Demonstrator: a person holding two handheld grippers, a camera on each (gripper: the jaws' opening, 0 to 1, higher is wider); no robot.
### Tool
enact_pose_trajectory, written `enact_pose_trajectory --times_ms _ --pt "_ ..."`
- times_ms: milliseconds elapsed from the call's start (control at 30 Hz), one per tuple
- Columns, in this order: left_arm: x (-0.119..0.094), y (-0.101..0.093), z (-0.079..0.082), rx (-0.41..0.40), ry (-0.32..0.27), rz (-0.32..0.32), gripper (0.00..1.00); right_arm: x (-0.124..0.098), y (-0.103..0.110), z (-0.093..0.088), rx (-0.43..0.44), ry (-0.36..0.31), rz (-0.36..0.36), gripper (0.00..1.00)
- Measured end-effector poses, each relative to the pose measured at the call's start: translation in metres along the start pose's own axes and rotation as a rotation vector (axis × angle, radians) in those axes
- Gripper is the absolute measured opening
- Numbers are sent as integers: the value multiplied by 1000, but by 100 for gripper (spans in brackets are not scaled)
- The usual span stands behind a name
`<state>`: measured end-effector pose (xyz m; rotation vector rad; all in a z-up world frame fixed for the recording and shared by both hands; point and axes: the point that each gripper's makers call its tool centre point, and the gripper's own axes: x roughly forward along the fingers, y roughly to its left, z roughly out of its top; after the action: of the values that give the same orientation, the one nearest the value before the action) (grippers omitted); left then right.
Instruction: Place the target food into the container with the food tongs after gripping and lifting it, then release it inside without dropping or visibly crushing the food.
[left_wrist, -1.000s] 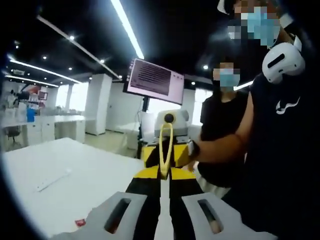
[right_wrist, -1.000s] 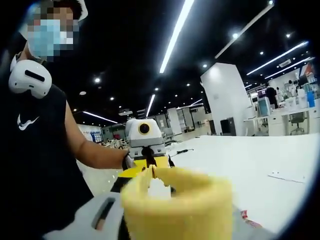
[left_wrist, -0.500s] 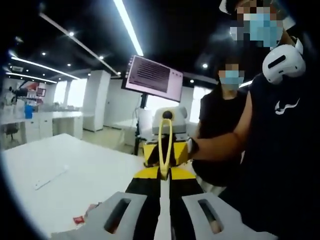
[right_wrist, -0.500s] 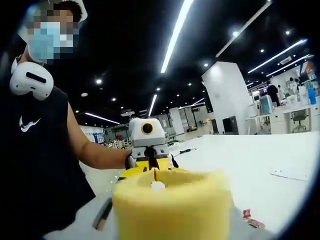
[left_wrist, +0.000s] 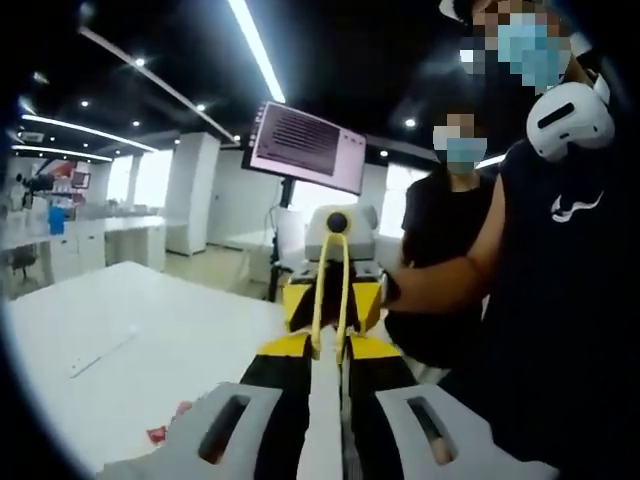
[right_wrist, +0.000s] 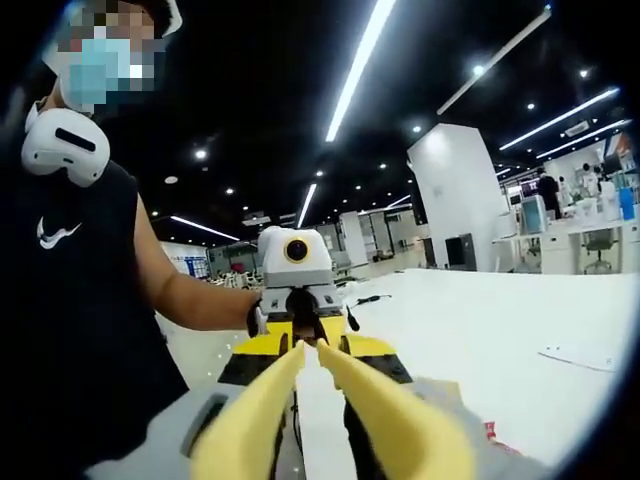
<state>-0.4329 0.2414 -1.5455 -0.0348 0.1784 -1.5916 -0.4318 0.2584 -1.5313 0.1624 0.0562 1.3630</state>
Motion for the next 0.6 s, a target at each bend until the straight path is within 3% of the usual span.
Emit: enact_pose_trajectory --times_ms 300,500,600 --pt "-4 7 -4 36 17 37 24 -2 -9 -2 15 0 -42 26" --pt "-17 25 -15 69 57 139 63 -9 -18 -6 -4 28 -95 27" --pt "-30 41 -31 85 116 236 88 -17 -29 -13 -46 67 -140 27"
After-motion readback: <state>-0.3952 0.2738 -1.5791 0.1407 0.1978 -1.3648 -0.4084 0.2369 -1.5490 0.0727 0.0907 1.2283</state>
